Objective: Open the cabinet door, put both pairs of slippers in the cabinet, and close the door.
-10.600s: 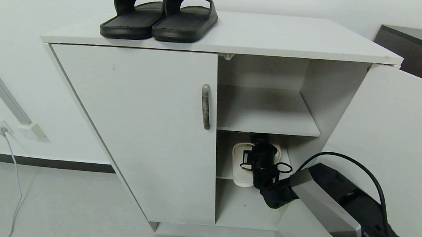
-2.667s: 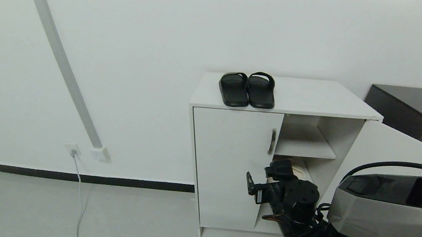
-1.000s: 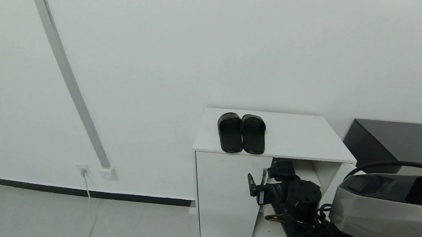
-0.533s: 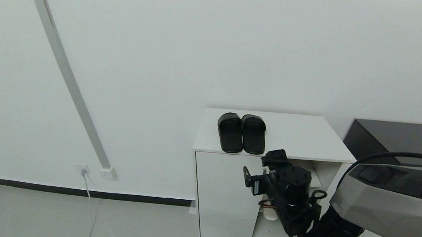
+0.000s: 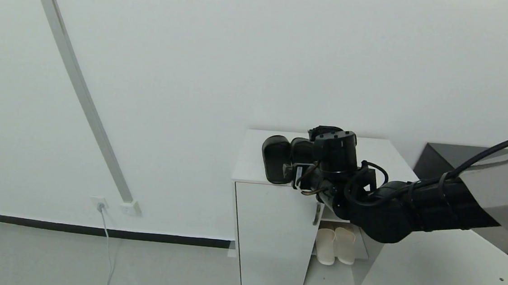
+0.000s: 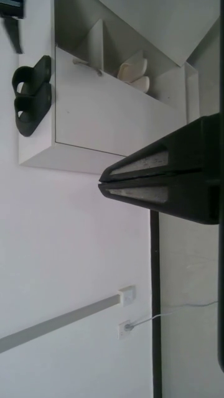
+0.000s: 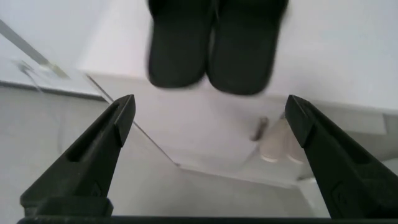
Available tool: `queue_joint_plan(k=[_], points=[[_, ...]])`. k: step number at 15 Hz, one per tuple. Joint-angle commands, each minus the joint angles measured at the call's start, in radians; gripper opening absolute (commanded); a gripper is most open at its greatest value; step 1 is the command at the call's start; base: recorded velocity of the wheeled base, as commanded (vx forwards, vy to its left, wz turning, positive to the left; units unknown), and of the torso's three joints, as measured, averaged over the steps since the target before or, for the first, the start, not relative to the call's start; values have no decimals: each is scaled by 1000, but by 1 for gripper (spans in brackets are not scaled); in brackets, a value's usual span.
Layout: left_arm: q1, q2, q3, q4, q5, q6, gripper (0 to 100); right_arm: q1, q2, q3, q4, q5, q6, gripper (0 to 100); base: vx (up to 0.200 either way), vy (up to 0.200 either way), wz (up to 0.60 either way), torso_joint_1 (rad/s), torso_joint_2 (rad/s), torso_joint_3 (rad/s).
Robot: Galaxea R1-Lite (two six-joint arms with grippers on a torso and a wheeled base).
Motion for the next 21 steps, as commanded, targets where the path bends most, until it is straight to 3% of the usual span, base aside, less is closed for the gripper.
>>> queue_joint_plan(k=[1,15,21], points=[[0,1,-1,0,0,1,0,5,-9,-29,3,-2,2,100,0,0,0,0,0,0],[0,1,-1,0,0,-1,0,32,121,22,-91,-51,2,100,186,0,0,3,2,2],[0,1,-1,0,0,-1,0,18,209,2,-163,-60,-13,100,0,0,0,0,0,0]])
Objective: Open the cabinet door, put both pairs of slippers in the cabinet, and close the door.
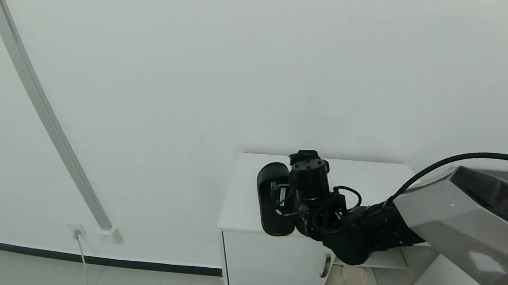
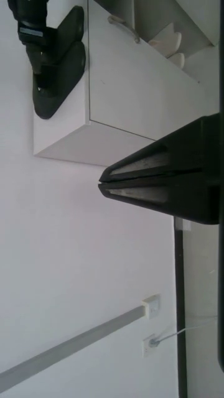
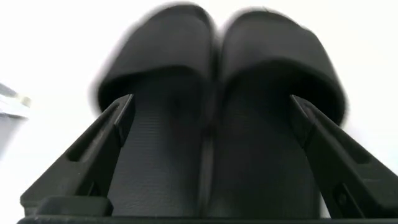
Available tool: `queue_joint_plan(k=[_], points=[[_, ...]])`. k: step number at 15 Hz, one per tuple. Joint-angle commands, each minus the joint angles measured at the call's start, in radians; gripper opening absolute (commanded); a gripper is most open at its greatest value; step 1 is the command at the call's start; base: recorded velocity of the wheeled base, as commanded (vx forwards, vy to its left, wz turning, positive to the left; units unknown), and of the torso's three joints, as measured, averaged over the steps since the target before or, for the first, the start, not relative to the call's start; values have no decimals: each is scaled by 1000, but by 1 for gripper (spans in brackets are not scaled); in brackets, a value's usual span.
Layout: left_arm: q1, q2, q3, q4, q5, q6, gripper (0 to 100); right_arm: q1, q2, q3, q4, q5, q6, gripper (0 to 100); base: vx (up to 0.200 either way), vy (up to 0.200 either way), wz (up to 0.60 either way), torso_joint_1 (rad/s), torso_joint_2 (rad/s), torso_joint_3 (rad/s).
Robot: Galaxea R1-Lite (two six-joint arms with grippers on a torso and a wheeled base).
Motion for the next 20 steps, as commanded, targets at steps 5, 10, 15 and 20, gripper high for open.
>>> queue_joint_plan(k=[5,10,15,20], points=[[0,1,0,0,0,0,0,-40,195,-116,-137,0,-88,100,0,0,0,0,0,0],[0,1,0,0,0,-2,0,-94,295,-277,-154,0,-127,100,0,0,0,0,0,0],[0,1,0,0,0,-3,0,-94,296,-277,-166,0,-125,0,0,0,0,0,0,0],[0,1,2,0,2,-3,0,-94,287,-266,-167,-2,-125,0,0,0,0,0,0,0]])
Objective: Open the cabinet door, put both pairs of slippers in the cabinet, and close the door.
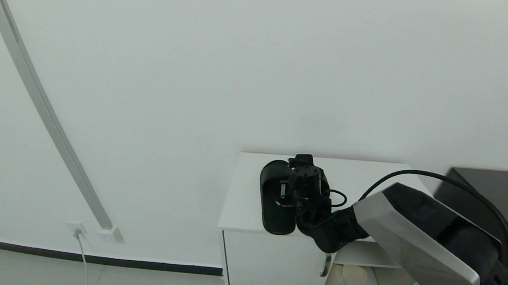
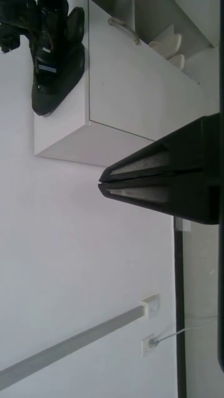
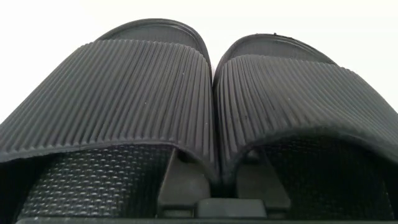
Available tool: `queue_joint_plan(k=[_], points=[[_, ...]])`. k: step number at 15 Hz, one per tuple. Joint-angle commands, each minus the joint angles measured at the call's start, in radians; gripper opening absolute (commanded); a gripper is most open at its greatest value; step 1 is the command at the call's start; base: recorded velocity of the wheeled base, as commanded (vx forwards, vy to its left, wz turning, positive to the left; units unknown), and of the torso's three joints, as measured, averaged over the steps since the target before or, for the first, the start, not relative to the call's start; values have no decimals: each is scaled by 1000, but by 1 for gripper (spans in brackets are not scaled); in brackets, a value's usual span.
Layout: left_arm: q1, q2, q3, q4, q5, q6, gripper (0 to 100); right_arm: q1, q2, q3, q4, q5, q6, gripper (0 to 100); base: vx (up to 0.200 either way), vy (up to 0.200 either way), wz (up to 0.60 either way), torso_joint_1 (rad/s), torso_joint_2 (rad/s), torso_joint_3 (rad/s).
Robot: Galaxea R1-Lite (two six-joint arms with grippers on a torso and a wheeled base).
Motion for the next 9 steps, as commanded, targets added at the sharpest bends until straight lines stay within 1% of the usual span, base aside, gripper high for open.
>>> queue_joint_plan(k=[1,2,3,5,8,9], points=[[0,1,0,0,1,0,0,0,-29,27,-5,1,0,0,0,0,0,0,0,0],[0,1,0,0,1,0,0,0,-50,44,-9,3,-2,0,0,0,0,0,0,0],[0,1,0,0,1,0,0,2,-145,119,-10,16,0,0,0,0,0,0,0,0],[0,1,0,0,-1,5,0,5,-323,274,-9,104,0,0,0,0,0,0,0,0],[0,1,0,0,-1,3,0,5,-569,529,-7,236,0,0,0,0,0,0,0,0],[0,1,0,0,-1,5,0,3,-665,645,-9,317,0,0,0,0,0,0,0,0]])
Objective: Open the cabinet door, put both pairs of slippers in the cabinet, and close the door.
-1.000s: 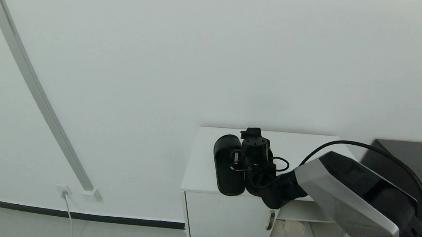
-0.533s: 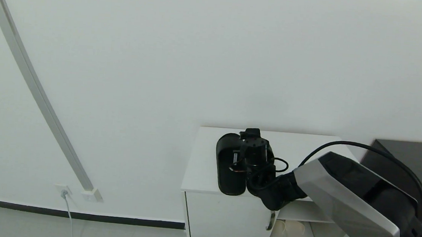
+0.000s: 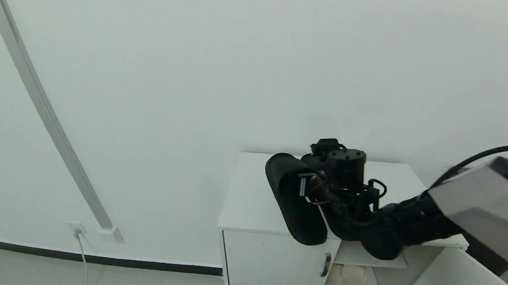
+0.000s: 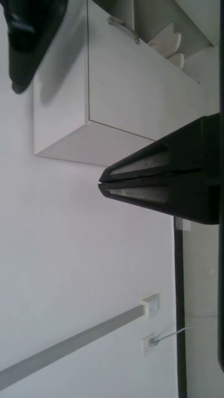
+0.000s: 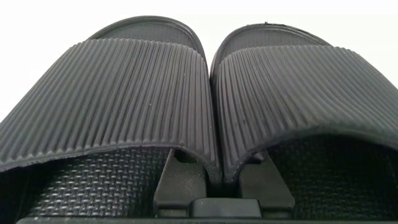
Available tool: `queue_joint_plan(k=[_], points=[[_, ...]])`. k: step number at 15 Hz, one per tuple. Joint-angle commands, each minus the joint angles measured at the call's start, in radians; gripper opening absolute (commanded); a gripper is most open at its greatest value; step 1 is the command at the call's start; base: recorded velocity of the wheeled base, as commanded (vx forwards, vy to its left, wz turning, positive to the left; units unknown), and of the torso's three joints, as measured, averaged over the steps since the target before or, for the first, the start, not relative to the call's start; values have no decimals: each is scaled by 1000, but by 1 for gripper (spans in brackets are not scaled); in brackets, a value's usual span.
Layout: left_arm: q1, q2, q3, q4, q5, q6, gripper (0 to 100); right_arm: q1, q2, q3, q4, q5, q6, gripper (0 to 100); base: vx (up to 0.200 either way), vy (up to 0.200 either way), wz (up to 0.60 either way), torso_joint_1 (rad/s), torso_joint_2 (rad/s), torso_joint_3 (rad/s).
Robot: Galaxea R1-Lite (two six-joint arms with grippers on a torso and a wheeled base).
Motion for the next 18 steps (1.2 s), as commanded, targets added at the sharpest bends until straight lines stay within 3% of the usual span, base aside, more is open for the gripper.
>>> queue_joint_plan(k=[1,5,15,18], points=[[0,1,0,0,0,0,0,-3,-326,296,-2,167,0,0,0,0,0,0,0,0],[0,1,0,0,0,0,0,-1,-461,476,-13,264,2,0,0,0,0,0,0,0],[0,1,0,0,0,-1,0,71,-434,505,-33,255,12,0,0,0,0,0,0,0],[0,1,0,0,0,-1,0,85,-434,512,-33,253,8,0,-200,0,0,12,7,1]])
